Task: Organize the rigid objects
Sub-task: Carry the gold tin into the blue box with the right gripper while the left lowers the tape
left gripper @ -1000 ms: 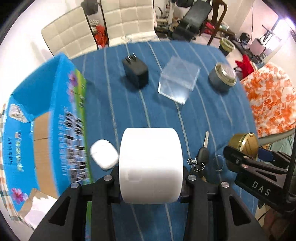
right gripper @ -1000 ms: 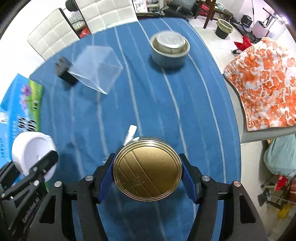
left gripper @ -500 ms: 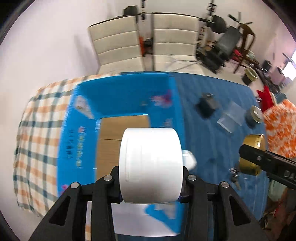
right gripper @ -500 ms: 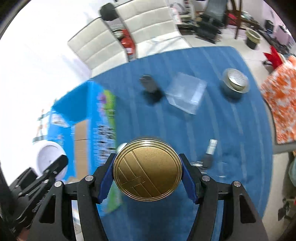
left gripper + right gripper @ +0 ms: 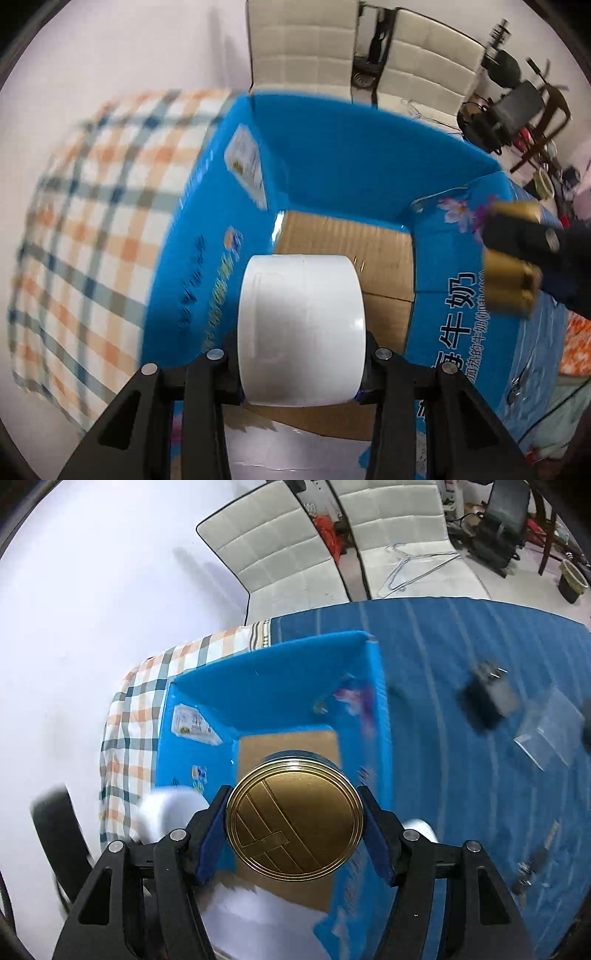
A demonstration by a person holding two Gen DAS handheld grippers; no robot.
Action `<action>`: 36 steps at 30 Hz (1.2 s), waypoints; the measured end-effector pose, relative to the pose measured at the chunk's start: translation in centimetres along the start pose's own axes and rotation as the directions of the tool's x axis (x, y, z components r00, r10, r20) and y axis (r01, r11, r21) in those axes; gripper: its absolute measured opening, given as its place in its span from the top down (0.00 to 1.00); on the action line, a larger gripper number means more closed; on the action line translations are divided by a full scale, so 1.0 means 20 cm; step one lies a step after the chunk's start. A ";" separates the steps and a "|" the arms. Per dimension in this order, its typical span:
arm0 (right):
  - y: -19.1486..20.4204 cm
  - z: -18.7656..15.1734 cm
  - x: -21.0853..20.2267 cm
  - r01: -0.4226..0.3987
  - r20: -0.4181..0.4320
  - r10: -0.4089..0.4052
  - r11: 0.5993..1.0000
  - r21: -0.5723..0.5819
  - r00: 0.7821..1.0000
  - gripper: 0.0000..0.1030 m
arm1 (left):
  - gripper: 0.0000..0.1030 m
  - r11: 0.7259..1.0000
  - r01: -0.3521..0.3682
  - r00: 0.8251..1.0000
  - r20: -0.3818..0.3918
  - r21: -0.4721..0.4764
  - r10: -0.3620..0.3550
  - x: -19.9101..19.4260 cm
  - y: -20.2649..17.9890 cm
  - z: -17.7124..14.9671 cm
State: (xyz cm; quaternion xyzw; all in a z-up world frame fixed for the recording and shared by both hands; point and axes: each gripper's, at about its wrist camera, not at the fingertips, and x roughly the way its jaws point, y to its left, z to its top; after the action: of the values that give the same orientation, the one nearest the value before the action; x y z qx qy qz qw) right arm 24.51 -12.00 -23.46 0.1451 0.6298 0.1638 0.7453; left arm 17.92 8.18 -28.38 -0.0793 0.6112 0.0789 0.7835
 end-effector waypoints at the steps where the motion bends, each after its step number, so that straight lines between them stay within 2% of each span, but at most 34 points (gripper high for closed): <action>1: 0.03 0.03 0.06 -0.004 -0.015 0.004 1.000 0.000 1.000 0.34 | 0.65 1.000 0.010 1.000 -0.015 -0.026 -0.010 0.04 0.01 -0.01; 4: 0.06 0.09 0.19 -0.008 -0.058 0.009 1.000 0.010 0.998 0.34 | 0.65 0.993 0.036 0.998 -0.045 -0.116 -0.042 0.13 0.04 -0.02; 7: 0.08 0.14 0.35 0.030 -0.096 -0.031 1.000 -0.007 0.995 0.34 | 0.65 0.977 0.051 0.996 -0.060 -0.208 -0.065 0.19 0.08 -0.04; 11: 0.10 0.17 0.54 0.089 -0.154 -0.096 0.995 -0.054 0.983 0.34 | 0.65 0.966 0.034 0.995 -0.084 -0.256 -0.057 0.26 0.10 -0.07; 16: 0.12 0.21 0.76 0.177 -0.208 -0.200 0.976 -0.126 0.957 0.34 | 0.65 0.955 0.006 0.991 -0.123 -0.297 -0.044 0.32 0.12 -0.10; 21: 0.13 0.20 0.89 0.217 -0.242 -0.254 0.961 -0.169 0.936 0.34 | 0.65 0.954 -0.001 0.988 -0.146 -0.300 -0.045 0.36 0.12 -0.12; 27: 0.15 0.20 0.94 0.249 -0.228 -0.293 0.947 -0.203 0.928 0.34 | 0.64 0.958 -0.008 0.986 -0.163 -0.285 -0.041 0.37 0.12 -0.11; 32: 0.17 0.18 0.97 0.261 -0.254 -0.314 0.939 -0.222 0.915 0.34 | 0.64 0.964 -0.028 0.977 -0.210 -0.264 -0.030 0.37 0.12 -0.12; 36: 0.21 0.16 0.97 0.263 -0.264 -0.328 0.931 -0.253 0.907 0.33 | 0.48 0.966 -0.027 0.982 -0.189 -0.257 -0.023 0.30 0.13 -0.16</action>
State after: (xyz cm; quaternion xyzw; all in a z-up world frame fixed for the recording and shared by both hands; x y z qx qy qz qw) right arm 30.47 0.03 -38.48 -0.0592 0.7297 0.1348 0.6677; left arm 15.67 10.18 -35.05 -0.1875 0.6679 0.1507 0.7043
